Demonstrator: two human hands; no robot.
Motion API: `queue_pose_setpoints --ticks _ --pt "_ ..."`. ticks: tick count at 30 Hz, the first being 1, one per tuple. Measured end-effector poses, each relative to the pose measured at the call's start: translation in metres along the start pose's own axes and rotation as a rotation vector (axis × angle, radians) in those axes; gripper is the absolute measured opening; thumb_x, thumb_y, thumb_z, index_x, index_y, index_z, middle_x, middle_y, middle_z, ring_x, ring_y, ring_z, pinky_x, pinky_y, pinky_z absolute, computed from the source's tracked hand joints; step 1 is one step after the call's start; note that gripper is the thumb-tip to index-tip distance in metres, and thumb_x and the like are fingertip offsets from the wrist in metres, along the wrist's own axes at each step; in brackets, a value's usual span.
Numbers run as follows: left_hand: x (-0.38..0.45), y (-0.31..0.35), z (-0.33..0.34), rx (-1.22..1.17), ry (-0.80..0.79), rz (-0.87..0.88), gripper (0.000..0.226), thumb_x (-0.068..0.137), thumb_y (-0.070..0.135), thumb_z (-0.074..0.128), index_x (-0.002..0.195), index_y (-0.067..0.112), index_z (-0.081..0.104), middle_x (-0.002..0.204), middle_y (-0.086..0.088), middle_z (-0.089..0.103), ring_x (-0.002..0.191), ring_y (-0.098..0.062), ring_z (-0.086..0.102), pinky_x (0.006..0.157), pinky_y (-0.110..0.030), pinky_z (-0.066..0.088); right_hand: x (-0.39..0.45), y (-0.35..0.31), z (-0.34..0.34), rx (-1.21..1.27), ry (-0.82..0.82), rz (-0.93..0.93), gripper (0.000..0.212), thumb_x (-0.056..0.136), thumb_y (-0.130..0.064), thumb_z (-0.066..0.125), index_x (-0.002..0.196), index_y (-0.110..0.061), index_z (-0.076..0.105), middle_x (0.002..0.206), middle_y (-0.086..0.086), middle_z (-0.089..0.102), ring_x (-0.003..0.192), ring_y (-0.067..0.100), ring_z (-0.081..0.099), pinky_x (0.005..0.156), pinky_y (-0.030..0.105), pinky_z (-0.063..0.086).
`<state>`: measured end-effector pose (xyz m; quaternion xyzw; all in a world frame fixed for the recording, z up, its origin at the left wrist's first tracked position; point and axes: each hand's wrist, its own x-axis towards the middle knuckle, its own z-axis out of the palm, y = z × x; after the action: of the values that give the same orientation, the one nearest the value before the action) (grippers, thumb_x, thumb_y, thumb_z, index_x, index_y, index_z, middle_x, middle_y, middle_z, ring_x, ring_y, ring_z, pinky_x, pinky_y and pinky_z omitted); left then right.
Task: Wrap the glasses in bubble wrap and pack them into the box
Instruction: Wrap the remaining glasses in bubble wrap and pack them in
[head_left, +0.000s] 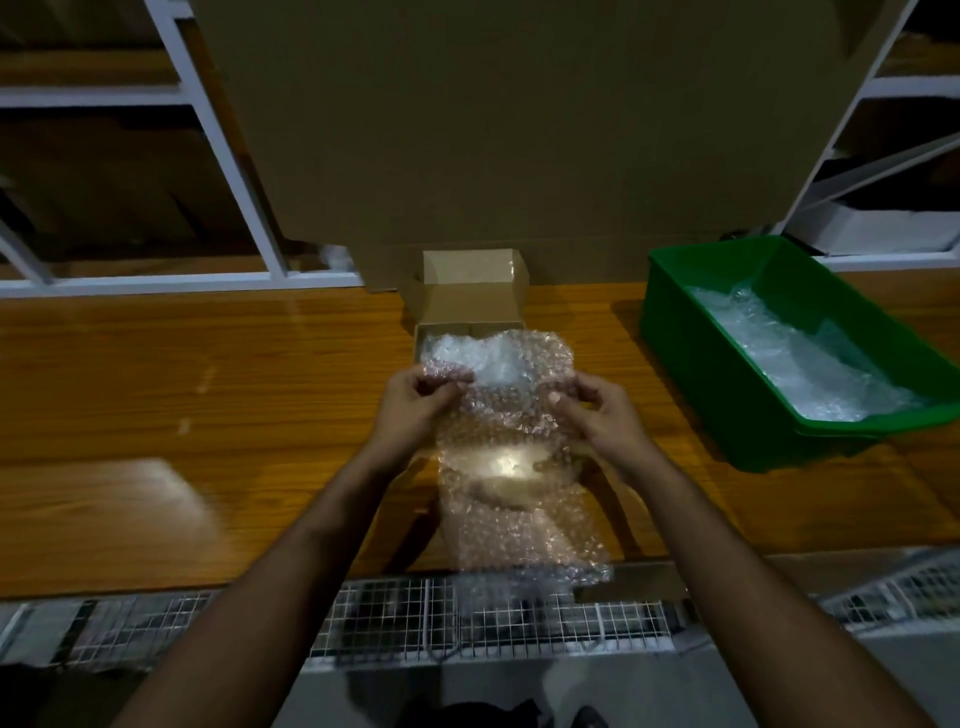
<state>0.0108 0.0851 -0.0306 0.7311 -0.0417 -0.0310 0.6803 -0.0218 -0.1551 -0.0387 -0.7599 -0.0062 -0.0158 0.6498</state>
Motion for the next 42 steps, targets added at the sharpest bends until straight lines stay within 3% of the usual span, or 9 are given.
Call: queue_pose_setpoints --ticks 5,14,17,22,27,31,34,37,42 --pt "0.007 0.012 -0.006 0.102 -0.010 0.161 0.019 0.092 0.002 0.065 0.093 0.019 0.075 0.106 0.004 0.074 0.102 -0.012 0.069 0.088 -0.030 0.057 0.002 -0.001 -0.009 0.005 0.057 -0.068 0.015 0.089 -0.008 0.072 0.096 -0.022 0.073 0.105 -0.008 0.072 0.099 -0.002 0.066 0.075 0.012 0.051" --pt "-0.024 -0.028 -0.016 0.360 -0.066 0.221 0.004 0.083 0.026 0.075 0.082 0.022 0.076 0.092 0.012 0.072 0.098 -0.012 0.062 0.081 -0.033 0.050 -0.018 0.016 -0.016 -0.176 0.052 -0.202 0.019 0.081 -0.021 0.080 0.090 -0.037 0.074 0.113 -0.012 0.070 0.117 0.015 0.058 0.099 0.047 0.046" --pt "-0.039 -0.046 -0.023 0.473 -0.116 0.366 0.012 0.081 0.035 0.073 0.086 0.026 0.077 0.096 0.018 0.072 0.099 -0.009 0.058 0.078 -0.029 0.045 -0.039 0.039 -0.023 -0.330 0.020 -0.222 0.013 0.076 -0.039 0.077 0.084 -0.048 0.074 0.120 -0.021 0.064 0.119 0.015 0.050 0.093 0.038 0.040" --pt "-0.058 -0.067 -0.023 0.555 -0.207 0.401 0.029 0.071 0.003 0.085 0.091 0.024 0.080 0.101 0.018 0.073 0.102 -0.007 0.055 0.074 -0.021 0.053 -0.068 0.067 -0.025 -0.557 -0.117 -0.304 0.018 0.076 -0.037 0.075 0.091 -0.048 0.076 0.138 -0.025 0.053 0.119 0.005 0.041 0.091 0.025 0.037" --pt "-0.062 -0.073 -0.028 0.661 -0.253 0.449 0.021 0.075 0.027 0.072 0.095 0.028 0.080 0.106 0.025 0.070 0.107 -0.009 0.054 0.081 -0.022 0.048 -0.080 0.073 -0.031 -0.740 -0.193 -0.338 0.025 0.081 -0.038 0.061 0.098 -0.050 0.075 0.145 -0.023 0.049 0.120 0.013 0.042 0.091 0.040 0.041" --pt "-0.064 -0.078 -0.031 0.679 -0.327 0.368 0.024 0.074 0.017 0.072 0.094 0.027 0.081 0.102 0.021 0.074 0.110 -0.005 0.054 0.083 -0.033 0.053 -0.088 0.079 -0.034 -0.801 -0.235 -0.374 0.038 0.080 -0.029 0.056 0.105 -0.051 0.073 0.149 -0.021 0.048 0.128 0.017 0.042 0.094 0.047 0.042" --pt "-0.067 -0.075 -0.035 0.639 -0.359 0.328 0.018 0.078 0.039 0.073 0.091 0.029 0.081 0.100 0.020 0.073 0.110 0.000 0.053 0.086 -0.034 0.052 -0.090 0.076 -0.034 -0.600 -0.164 -0.280 0.042 0.079 -0.028 0.051 0.108 -0.045 0.074 0.146 -0.022 0.050 0.126 0.014 0.041 0.094 0.035 0.038" --pt "-0.062 -0.067 -0.033 0.610 -0.258 0.304 0.022 0.080 0.021 0.064 0.093 0.033 0.077 0.102 0.009 0.067 0.104 -0.002 0.056 0.083 -0.034 0.053 -0.074 0.062 -0.034 -0.501 0.088 -0.150 0.036 0.088 -0.036 0.049 0.118 -0.040 0.067 0.134 -0.018 0.056 0.123 0.019 0.046 0.090 0.021 0.030" --pt "-0.033 -0.045 0.002 0.703 -0.248 0.379 0.032 0.087 0.010 0.063 0.115 0.023 0.071 0.103 0.026 0.054 0.102 -0.012 0.048 0.081 -0.033 0.045 -0.036 0.061 -0.034 -0.994 -0.072 0.097 0.045 0.084 -0.057 0.070 0.123 -0.038 0.061 0.126 -0.005 0.044 0.124 0.019 0.036 0.097 0.039 0.033"
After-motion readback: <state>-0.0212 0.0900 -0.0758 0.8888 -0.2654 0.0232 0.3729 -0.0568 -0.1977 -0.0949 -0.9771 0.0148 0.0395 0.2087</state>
